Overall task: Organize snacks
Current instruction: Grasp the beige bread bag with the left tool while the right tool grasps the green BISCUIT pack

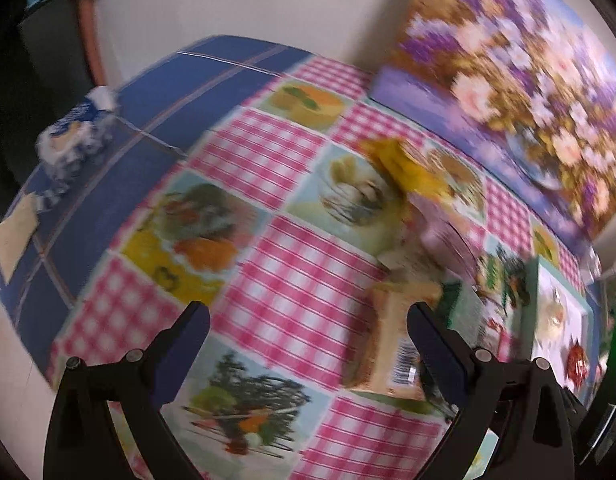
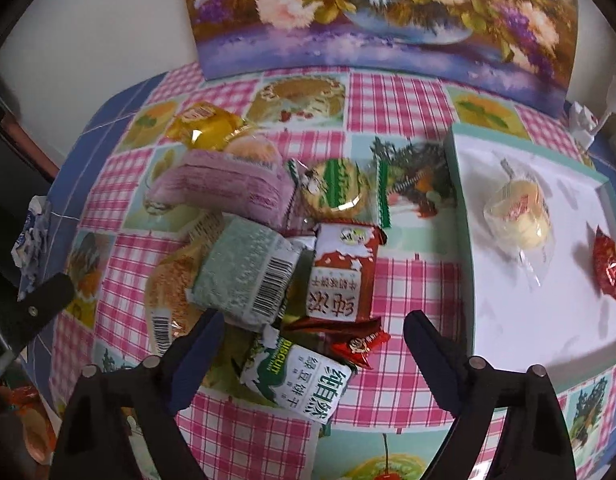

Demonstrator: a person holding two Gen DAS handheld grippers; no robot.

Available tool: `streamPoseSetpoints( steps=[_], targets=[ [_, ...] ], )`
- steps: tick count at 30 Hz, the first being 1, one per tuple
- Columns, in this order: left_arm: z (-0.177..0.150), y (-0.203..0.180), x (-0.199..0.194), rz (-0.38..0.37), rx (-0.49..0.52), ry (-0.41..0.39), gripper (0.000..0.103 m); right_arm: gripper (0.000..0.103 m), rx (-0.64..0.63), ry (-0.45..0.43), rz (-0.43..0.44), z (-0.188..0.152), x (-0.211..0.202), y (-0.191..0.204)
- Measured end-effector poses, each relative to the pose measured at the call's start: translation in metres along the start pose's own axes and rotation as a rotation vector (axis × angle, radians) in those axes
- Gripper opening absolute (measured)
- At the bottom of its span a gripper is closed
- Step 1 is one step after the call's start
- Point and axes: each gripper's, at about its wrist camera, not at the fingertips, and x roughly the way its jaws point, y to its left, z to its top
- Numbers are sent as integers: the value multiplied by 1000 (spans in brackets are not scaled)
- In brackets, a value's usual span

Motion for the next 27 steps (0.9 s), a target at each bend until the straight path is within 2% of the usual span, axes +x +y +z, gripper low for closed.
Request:
streamPoseSetpoints(
  steps=[9, 12, 18, 22, 24, 25, 26, 27],
  targets=[
    [-10, -33, 26, -52, 92, 90, 99, 87, 50, 105, 16, -10, 17, -13],
    [-13, -42, 31, -47, 120, 104, 99, 87, 53, 129, 26, -11, 23, -16],
    [-19, -55, 48, -45, 163, 152, 97, 87, 50, 135, 34, -11, 24, -19],
    [-20, -56, 55, -51, 160, 170, 91, 87, 31, 137, 28, -15, 26, -12],
    [-20, -54, 56, -49, 155, 172, 90, 87, 39, 148, 53, -17, 27, -8],
    [-20, -53, 57, -49, 151, 174, 86, 87, 40, 150, 55, -18, 27, -6],
    [-20, -52, 58, -48, 145, 177, 72, 87, 40, 153, 56, -18, 28, -4],
    [-20, -50, 60, -52, 137, 183, 68, 87, 38, 152, 54, -19, 29, -2]
  ],
)
